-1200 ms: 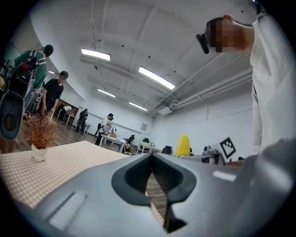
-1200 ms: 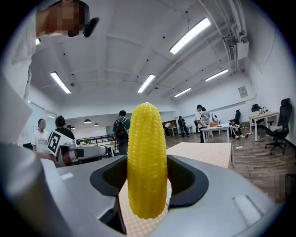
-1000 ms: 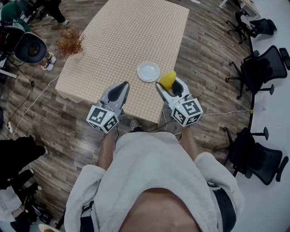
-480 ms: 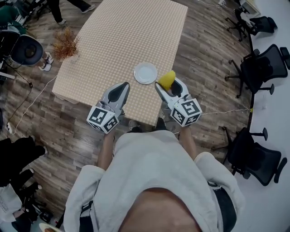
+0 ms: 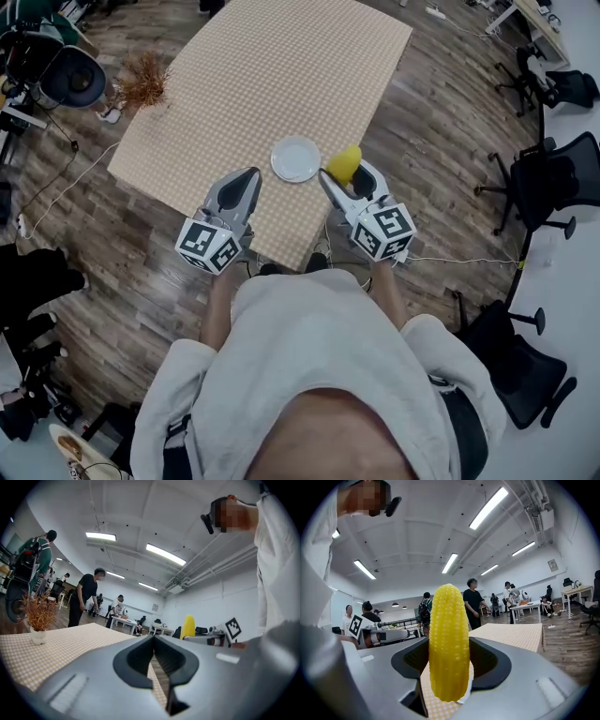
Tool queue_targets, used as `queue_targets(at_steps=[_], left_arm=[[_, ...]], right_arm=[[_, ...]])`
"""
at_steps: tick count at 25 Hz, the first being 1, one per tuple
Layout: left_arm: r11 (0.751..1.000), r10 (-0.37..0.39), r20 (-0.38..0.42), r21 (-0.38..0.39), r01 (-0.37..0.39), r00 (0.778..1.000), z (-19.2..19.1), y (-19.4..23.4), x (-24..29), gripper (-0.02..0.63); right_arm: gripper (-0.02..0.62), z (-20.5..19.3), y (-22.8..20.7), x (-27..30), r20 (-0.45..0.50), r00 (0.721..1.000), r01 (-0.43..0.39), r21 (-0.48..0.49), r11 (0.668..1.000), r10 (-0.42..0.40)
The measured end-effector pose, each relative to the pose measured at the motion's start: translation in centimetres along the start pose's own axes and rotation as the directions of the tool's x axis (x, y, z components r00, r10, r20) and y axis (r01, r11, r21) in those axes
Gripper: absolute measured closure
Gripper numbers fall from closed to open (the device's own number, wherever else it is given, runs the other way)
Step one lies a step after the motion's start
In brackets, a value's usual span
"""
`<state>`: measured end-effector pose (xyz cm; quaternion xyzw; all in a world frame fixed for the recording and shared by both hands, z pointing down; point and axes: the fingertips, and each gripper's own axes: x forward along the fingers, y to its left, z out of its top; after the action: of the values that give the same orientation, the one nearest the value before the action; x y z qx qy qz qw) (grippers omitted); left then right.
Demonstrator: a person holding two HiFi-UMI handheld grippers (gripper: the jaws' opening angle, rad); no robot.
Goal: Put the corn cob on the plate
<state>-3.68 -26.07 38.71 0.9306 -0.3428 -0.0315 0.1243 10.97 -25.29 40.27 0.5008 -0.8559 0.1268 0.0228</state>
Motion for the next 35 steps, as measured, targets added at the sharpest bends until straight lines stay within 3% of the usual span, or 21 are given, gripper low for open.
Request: queue_targets(at_steps=[11,27,35], left_arm=[[0.999,0.045,-0.042,-0.016,-0.045,0.998,-1.2,1.1,0.4,0.598],[0.983,0.058,-0.206,-0.16,-0.092,0.977,-10.3,3.8,0.6,0.598],[0.973,0.063,-0.231,-0.203,-0.112,0.971,-13.1,3.7,0.5,0.598]], right_arm=[[0.337,-1.9,-1.5,1.3,-0.041,0.999,-0.013,0.049,0.999,0.015],[0.337,-13.4,-2.5,2.6,-0.251,0.967,0.015,0.207,0.978,0.039],[0.339,-17.2,-3.0,2.5,-0.313,0.948,0.021,0.243,0.97,0.058]])
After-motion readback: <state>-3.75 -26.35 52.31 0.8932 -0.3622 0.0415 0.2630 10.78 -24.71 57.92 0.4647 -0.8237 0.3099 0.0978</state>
